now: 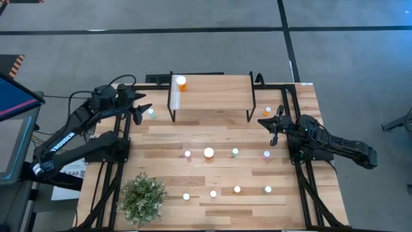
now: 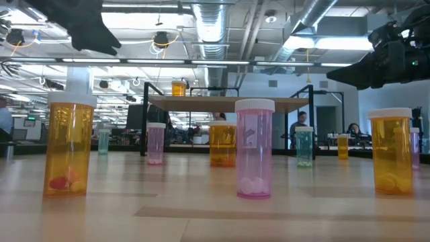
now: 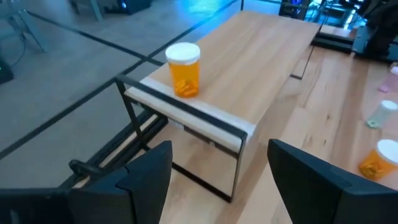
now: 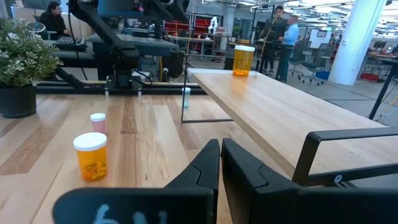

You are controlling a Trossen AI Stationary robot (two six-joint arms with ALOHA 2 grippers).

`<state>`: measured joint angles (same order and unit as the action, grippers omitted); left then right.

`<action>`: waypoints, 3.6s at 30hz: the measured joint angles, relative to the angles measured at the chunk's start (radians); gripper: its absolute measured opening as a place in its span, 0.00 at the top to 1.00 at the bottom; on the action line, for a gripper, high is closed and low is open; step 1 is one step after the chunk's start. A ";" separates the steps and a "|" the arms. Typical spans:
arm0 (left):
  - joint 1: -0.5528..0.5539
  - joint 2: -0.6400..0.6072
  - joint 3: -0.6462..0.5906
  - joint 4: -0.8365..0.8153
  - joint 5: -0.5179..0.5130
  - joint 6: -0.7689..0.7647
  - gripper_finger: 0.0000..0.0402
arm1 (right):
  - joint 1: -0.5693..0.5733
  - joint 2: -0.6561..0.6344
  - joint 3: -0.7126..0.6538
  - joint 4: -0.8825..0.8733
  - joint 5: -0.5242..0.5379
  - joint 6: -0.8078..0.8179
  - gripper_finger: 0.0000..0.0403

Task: Pick and place medicine bottles onto shelf by color
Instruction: Put the blue pill bottle on the shelf

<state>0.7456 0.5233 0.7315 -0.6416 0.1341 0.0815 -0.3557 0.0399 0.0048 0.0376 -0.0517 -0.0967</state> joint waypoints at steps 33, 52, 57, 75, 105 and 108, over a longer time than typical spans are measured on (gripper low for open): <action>0.000 -0.016 -0.150 0.114 -0.015 -0.045 0.37 | 0.000 0.000 0.000 0.000 0.000 0.000 0.89; 0.000 -0.180 -0.149 0.154 0.026 -0.094 0.37 | 0.000 0.000 0.000 0.000 0.000 0.000 0.89; 0.000 -0.219 -0.149 0.129 0.014 -0.098 0.37 | 0.000 0.000 0.000 0.000 0.000 0.000 0.89; 0.000 -0.222 -0.149 0.047 -0.083 -0.131 0.37 | 0.000 0.000 0.000 0.000 0.000 0.000 0.89; 0.000 0.017 -0.148 0.002 -0.197 -0.292 0.37 | 0.000 0.000 0.000 0.000 0.000 0.000 0.89; 0.000 -0.017 -0.148 0.005 -0.195 -0.293 0.37 | 0.000 0.000 0.000 0.000 0.000 0.000 0.89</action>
<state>0.7454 0.5065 0.5831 -0.6365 -0.0605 -0.2110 -0.3559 0.0399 0.0048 0.0378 -0.0521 -0.0967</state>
